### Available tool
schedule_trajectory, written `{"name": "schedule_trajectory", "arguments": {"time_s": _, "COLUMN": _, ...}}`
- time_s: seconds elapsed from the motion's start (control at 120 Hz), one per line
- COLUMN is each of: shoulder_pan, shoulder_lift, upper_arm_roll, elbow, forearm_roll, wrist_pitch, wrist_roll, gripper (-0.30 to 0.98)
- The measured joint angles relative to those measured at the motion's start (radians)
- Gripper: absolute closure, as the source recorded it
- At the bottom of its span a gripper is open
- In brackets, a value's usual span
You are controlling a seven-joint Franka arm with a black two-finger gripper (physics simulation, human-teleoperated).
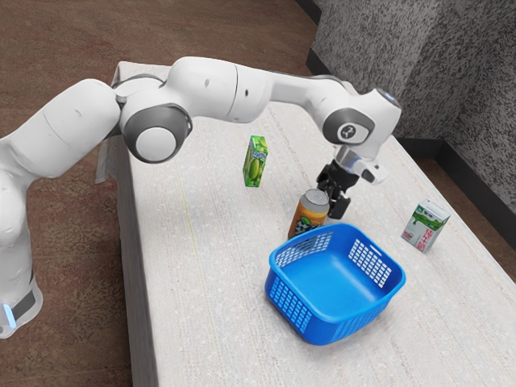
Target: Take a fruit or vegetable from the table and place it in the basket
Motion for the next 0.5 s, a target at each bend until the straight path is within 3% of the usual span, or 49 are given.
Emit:
{"name": "schedule_trajectory", "arguments": {"time_s": 0.083, "shoulder_pan": 0.0, "shoulder_lift": 0.0, "upper_arm_roll": 0.0, "elbow": -0.001, "forearm_roll": 0.001, "wrist_pitch": -0.003, "wrist_roll": -0.002, "gripper": 0.02}}
{"name": "schedule_trajectory", "arguments": {"time_s": 0.183, "shoulder_pan": 0.0, "shoulder_lift": -0.004, "upper_arm_roll": -0.001, "elbow": -0.006, "forearm_roll": 0.014, "wrist_pitch": -0.008, "wrist_roll": -0.008, "gripper": 0.23}}
{"name": "schedule_trajectory", "arguments": {"time_s": 0.233, "shoulder_pan": 0.0, "shoulder_lift": -0.005, "upper_arm_roll": -0.001, "elbow": -0.012, "forearm_roll": 0.019, "wrist_pitch": -0.009, "wrist_roll": -0.011, "gripper": 0.27}}
{"name": "schedule_trajectory", "arguments": {"time_s": 0.5, "shoulder_pan": 0.0, "shoulder_lift": -0.012, "upper_arm_roll": -0.018, "elbow": -0.021, "forearm_roll": 0.043, "wrist_pitch": -0.008, "wrist_roll": -0.034, "gripper": 0.33}}
